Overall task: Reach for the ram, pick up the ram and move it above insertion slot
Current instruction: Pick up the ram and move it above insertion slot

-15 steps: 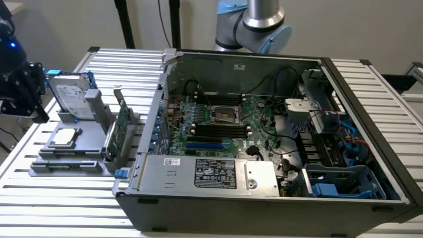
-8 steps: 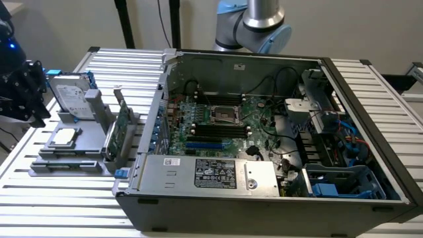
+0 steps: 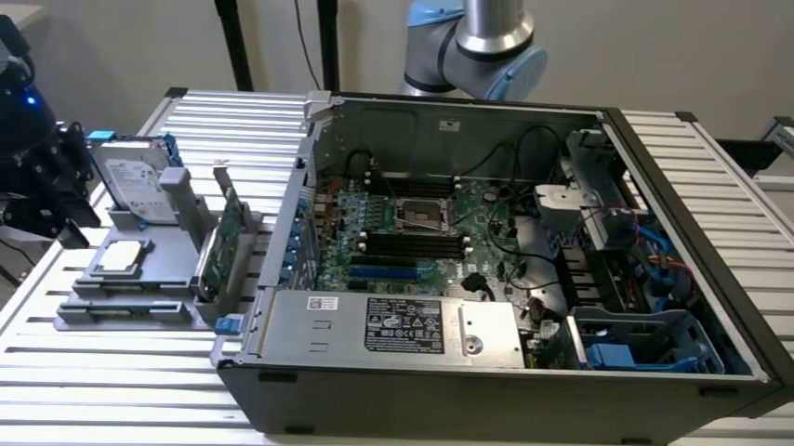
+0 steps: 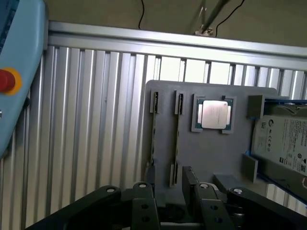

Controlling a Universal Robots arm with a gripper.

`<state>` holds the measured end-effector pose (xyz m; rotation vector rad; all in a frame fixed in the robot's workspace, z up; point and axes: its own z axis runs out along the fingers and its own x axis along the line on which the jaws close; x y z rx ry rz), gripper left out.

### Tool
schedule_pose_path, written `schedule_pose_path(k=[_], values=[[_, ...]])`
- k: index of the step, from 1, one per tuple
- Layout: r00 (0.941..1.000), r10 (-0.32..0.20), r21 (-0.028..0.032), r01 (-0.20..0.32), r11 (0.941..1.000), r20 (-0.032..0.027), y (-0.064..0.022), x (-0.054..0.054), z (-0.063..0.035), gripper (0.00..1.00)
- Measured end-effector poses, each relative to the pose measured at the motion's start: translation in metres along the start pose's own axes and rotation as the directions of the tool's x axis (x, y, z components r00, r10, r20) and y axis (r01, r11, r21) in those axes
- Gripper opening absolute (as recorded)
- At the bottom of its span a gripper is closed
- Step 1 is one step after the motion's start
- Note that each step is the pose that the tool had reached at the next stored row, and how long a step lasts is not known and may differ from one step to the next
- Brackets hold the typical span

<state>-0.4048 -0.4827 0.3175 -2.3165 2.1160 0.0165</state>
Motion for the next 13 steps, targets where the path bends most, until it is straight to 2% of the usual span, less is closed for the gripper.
schedule_pose_path(k=[13], values=[[0.9999, -0.015, 0.0000, 0.015, 0.9999, 0.0014, 0.0005, 0.006, 0.0236, 0.36]])
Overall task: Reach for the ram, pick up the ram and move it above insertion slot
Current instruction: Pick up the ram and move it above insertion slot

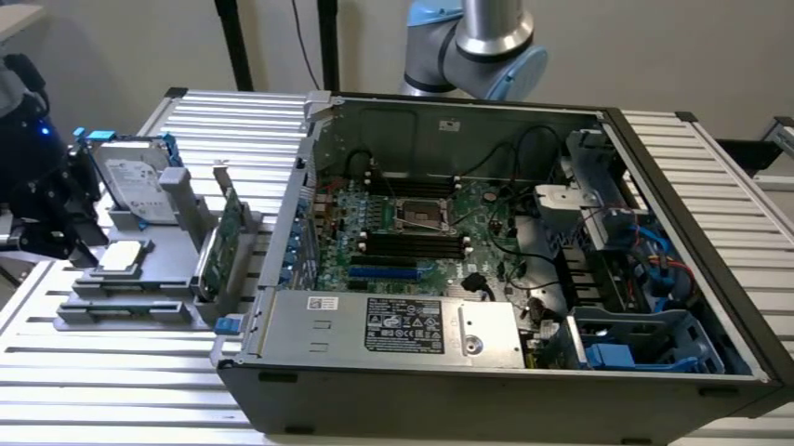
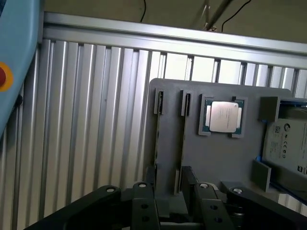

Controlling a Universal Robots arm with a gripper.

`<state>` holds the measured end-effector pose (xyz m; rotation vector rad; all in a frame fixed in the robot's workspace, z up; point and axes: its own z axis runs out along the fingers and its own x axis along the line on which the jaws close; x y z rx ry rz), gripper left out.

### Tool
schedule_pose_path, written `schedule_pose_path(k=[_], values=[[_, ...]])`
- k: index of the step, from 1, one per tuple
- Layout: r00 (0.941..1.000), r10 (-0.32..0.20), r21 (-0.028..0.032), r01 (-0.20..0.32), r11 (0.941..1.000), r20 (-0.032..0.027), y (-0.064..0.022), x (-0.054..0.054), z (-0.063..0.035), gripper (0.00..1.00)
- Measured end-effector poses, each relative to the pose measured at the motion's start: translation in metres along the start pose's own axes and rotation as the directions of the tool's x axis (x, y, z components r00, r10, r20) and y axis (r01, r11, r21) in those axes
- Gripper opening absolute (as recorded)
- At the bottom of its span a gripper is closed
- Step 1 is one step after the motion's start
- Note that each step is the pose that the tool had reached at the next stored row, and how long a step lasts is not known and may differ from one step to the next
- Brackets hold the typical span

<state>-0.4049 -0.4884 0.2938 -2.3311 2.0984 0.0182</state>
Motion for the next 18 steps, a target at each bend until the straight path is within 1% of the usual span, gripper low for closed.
schedule_pose_path(k=[18], values=[[1.0000, -0.006, -0.0001, 0.006, 1.0000, 0.0000, 0.0005, 0.006, 0.0326, 0.36]])
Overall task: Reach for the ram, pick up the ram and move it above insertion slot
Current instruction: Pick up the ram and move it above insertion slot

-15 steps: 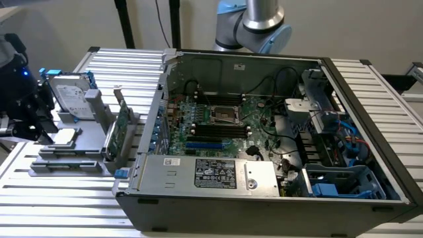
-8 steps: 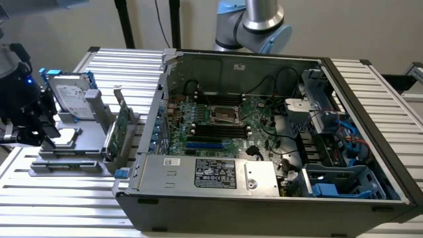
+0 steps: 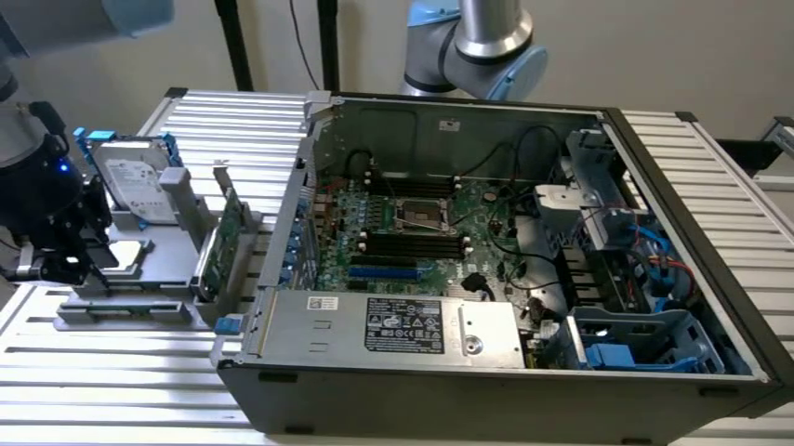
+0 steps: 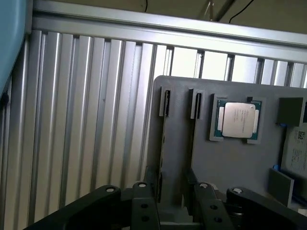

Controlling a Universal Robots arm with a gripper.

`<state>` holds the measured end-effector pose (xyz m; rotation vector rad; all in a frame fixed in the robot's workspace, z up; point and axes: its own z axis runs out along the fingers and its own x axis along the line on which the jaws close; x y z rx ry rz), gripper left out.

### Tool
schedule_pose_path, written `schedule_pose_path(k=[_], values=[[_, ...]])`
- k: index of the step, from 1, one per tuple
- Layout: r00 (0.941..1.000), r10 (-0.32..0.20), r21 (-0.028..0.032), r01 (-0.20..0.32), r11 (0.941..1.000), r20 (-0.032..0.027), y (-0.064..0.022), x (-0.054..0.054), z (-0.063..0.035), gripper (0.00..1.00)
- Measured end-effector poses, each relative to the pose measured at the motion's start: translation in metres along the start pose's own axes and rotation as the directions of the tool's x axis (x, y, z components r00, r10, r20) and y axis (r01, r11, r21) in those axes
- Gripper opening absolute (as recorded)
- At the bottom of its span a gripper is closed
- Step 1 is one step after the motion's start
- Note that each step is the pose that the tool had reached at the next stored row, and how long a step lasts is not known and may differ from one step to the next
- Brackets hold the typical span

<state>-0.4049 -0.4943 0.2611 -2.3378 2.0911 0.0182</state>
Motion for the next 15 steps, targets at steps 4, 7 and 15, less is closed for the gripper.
schedule_pose_path(k=[4, 7, 15], values=[[1.0000, 0.000, -0.0001, 0.000, 1.0000, -0.0001, 0.0000, 0.000, 0.0073, 0.36], [1.0000, 0.000, 0.0001, 0.000, 1.0000, 0.0000, 0.0000, 0.000, 0.0128, 0.36], [1.0000, 0.000, 0.0000, 0.000, 1.0000, 0.0000, -0.0001, 0.001, 0.0273, 0.36]])
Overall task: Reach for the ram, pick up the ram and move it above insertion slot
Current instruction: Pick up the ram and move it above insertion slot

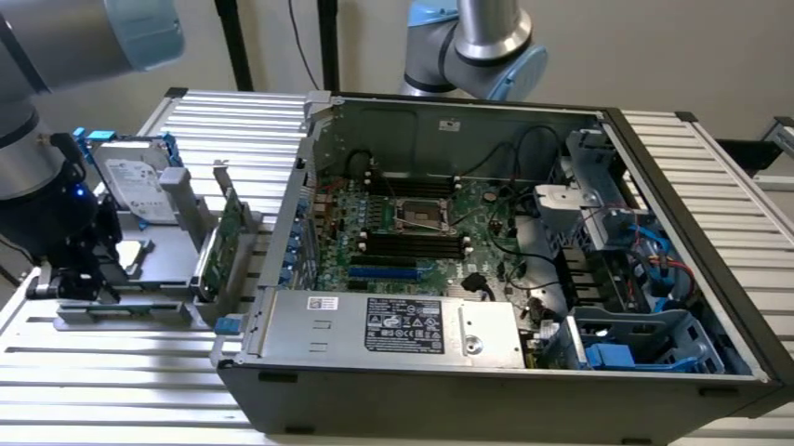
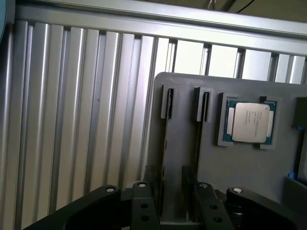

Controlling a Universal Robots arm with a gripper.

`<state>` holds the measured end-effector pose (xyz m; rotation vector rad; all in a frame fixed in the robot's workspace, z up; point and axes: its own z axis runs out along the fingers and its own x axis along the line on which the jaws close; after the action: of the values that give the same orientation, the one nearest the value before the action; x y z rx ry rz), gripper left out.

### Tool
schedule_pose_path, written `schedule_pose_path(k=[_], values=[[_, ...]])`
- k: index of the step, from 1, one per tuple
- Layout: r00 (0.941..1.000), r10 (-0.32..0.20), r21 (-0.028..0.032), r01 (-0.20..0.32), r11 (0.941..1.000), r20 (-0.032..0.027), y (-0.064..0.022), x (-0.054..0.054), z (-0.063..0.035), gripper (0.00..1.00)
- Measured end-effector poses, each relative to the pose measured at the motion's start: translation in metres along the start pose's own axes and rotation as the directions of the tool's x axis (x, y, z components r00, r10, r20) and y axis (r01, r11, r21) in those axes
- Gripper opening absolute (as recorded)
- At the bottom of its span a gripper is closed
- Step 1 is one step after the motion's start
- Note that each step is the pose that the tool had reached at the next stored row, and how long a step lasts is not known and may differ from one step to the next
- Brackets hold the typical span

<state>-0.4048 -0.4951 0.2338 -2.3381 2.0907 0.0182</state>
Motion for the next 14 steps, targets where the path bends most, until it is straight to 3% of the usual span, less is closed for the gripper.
schedule_pose_path(k=[14], values=[[0.9999, 0.013, 0.0004, -0.013, 0.9999, 0.0025, -0.0009, 0.006, 0.0239, 0.36]])
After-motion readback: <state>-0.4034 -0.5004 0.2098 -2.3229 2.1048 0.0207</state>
